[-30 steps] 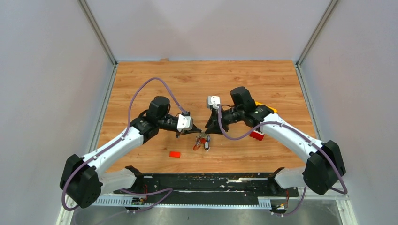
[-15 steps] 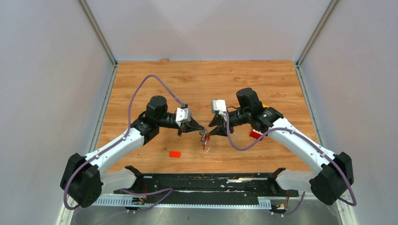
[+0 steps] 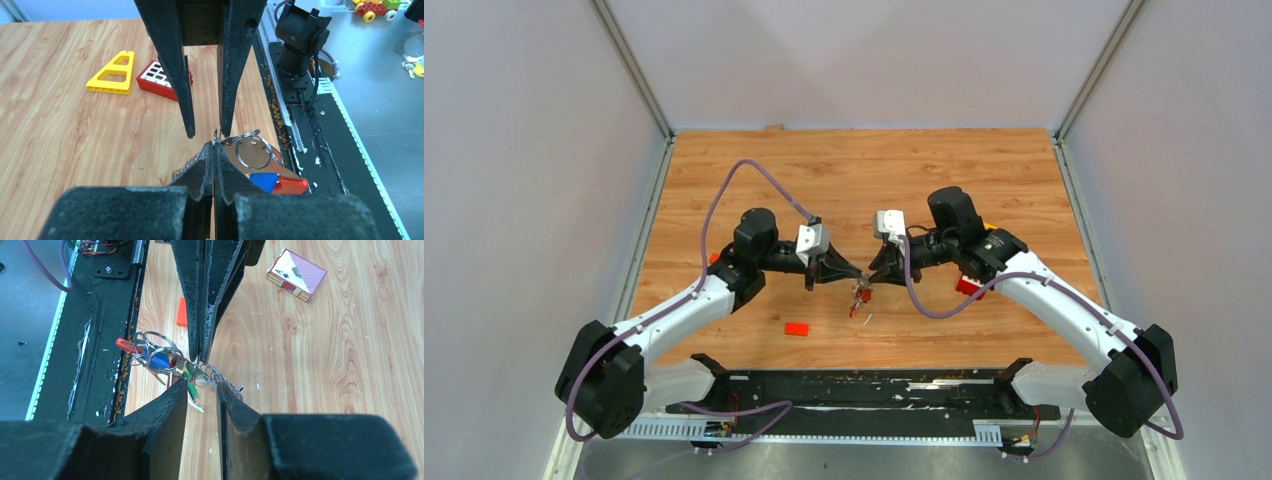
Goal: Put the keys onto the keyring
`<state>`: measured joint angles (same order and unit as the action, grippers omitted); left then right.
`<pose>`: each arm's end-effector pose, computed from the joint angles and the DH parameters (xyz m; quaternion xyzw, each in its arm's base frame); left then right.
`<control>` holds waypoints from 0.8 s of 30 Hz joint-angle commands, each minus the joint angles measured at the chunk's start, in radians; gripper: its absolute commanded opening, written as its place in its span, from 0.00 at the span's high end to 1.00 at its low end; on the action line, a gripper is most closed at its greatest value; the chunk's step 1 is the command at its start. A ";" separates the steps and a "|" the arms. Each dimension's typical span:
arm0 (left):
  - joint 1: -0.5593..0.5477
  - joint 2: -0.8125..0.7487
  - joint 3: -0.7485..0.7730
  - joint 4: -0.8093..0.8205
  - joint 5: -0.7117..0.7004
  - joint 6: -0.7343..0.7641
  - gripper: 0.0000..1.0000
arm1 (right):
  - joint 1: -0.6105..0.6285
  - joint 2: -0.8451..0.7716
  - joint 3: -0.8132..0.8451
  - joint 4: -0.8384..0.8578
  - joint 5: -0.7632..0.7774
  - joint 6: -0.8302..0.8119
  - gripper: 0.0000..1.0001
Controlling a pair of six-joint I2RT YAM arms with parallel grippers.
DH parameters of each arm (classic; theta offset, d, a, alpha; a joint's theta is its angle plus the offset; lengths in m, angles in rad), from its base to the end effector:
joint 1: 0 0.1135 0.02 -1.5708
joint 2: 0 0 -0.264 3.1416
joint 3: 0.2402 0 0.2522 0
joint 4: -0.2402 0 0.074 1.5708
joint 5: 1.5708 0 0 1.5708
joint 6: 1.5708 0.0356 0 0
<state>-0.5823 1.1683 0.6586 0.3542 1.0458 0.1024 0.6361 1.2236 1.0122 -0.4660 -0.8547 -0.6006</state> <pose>0.1922 -0.1634 0.2750 0.5268 0.5112 -0.5025 0.4569 0.1917 0.1750 0.3080 -0.6217 0.5650 0.3807 0.3864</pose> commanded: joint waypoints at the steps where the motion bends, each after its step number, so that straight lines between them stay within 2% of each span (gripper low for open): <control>1: 0.002 0.000 -0.003 0.103 0.014 -0.044 1.00 | 0.000 -0.013 0.015 0.042 -0.029 0.003 0.72; 5: 0.003 0.003 -0.013 0.119 0.011 -0.051 1.00 | -0.001 -0.009 0.017 0.049 -0.024 0.014 0.73; 24: 0.004 0.007 -0.030 0.158 0.006 -0.074 1.00 | 0.013 0.015 0.016 0.066 -0.027 0.030 0.89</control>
<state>-0.5816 1.1755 0.6304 0.4397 1.0386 0.0483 0.6395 1.2282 1.0122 -0.4458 -0.8627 -0.5777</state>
